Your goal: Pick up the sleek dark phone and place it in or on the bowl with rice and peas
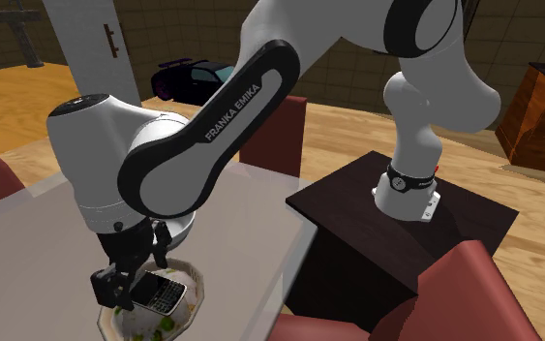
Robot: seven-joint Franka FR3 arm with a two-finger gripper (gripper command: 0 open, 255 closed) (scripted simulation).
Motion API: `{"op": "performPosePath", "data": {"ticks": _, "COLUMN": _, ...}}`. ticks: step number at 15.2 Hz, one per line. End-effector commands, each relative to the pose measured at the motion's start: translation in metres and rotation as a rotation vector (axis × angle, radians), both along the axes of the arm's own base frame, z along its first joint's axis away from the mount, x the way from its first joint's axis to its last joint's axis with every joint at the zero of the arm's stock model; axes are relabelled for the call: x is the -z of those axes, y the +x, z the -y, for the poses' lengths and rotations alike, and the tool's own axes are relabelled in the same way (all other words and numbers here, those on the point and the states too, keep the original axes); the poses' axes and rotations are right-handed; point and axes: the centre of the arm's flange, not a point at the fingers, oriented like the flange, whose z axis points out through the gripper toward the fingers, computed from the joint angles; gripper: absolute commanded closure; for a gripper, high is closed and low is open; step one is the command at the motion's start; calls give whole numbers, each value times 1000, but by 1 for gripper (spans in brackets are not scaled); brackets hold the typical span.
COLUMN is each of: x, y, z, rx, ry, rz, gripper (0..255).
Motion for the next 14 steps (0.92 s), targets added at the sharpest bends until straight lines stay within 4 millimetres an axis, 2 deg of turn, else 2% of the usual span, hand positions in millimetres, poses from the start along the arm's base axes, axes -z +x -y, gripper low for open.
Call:
{"op": "performPosePath", "data": {"ticks": 1, "x": 0, "y": 0, "z": 0, "rx": 0, "ry": 0, "rz": 0, "gripper": 0}}
{"op": "performPosePath", "data": {"ticks": 2, "x": 0, "y": 0, "z": 0, "rx": 0, "ry": 0, "rz": 0, "gripper": 0}}
{"op": "performPosePath", "data": {"ticks": 6, "x": -50, "y": -2, "z": 3, "rx": 0, "ry": 0, "rz": 0, "gripper": 0}}
{"op": "performPosePath", "data": {"ticks": 14, "x": -50, "y": -2, "z": 3, "rx": 0, "ry": 0, "rz": 0, "gripper": 0}}
